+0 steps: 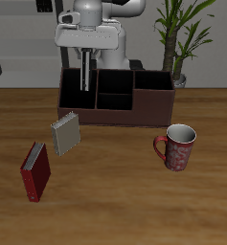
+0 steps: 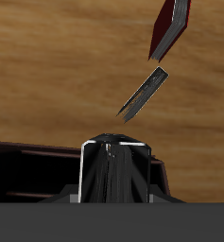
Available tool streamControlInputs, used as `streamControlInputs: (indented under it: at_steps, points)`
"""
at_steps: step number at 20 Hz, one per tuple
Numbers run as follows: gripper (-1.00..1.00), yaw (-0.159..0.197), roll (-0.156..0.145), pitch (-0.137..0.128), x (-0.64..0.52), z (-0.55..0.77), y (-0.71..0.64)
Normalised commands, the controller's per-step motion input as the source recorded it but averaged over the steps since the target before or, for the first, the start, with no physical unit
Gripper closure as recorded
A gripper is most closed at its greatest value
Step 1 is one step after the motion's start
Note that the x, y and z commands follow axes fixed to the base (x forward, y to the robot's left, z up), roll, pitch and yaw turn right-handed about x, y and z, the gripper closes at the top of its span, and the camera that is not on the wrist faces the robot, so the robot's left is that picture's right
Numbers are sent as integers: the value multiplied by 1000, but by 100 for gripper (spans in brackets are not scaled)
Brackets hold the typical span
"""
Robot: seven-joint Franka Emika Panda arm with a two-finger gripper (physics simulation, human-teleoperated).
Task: Place the striped book into the back desk caddy's left compartment
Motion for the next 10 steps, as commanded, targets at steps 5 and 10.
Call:
streamControlInputs:
  at_steps: [5,10]
  points:
    - [100,-24,-62,-14,-245,-95,-214]
    - [100,-18,-5,21,-165,-208,6]
